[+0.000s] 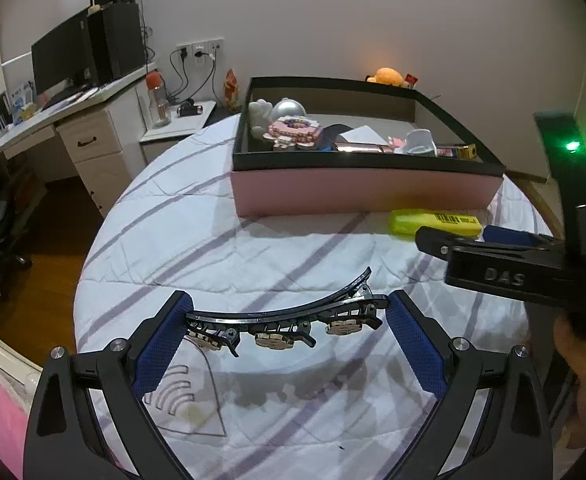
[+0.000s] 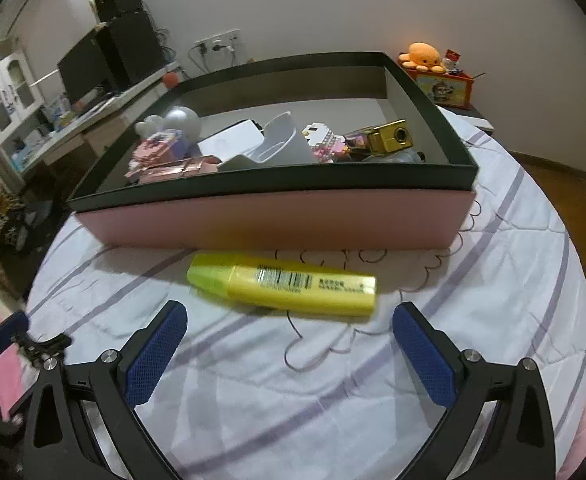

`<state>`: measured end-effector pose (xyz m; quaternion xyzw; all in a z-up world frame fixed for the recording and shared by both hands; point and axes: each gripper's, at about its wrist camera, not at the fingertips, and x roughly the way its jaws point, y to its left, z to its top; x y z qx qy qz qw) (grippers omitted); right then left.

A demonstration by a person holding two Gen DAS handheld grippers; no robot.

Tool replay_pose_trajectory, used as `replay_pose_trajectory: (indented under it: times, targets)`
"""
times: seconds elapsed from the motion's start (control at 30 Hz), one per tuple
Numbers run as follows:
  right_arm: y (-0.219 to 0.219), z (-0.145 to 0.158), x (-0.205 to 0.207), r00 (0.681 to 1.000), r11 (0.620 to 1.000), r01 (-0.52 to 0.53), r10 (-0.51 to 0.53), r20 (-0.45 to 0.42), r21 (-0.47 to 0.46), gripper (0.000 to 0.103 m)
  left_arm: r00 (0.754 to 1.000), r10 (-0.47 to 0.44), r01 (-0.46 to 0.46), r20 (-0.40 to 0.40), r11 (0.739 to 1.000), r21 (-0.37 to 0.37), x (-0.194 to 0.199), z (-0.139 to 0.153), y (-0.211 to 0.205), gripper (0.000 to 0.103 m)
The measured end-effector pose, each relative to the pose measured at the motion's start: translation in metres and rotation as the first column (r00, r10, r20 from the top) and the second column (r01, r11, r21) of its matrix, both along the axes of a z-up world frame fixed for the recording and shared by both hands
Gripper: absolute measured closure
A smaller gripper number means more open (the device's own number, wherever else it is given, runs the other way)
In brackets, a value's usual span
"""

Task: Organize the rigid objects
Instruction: 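Grasp the black hair clip with the left tool and lift it, then grasp the yellow highlighter with the right tool while the left tool holds the hair clip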

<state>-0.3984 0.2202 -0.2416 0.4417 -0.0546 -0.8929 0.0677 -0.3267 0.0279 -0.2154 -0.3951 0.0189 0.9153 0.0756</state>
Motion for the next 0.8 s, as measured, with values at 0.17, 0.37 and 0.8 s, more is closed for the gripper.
replay_pose_trajectory:
  times: [0.17,0.37,0.8]
  targets:
    - [-0.009,-0.001,-0.008,0.999,0.999,0.044,-0.044,0.007,0.019,0.0,1.0,0.004,-0.004,0.004,1.0,0.016,-0.008,-0.002,-0.012,0.005]
    - [-0.017,-0.003,-0.018,0.996,0.994,0.09,-0.091,0.01,0.053,0.0,1.0,-0.002,0.002,0.009,1.0,0.026,-0.018,-0.006,-0.019,0.005]
    - [-0.028,-0.007,-0.021,0.995,0.989,0.091,-0.096,0.031,0.12,0.0,1.0,-0.022,0.022,0.015,1.0,0.013,-0.019,-0.009,-0.016,0.005]
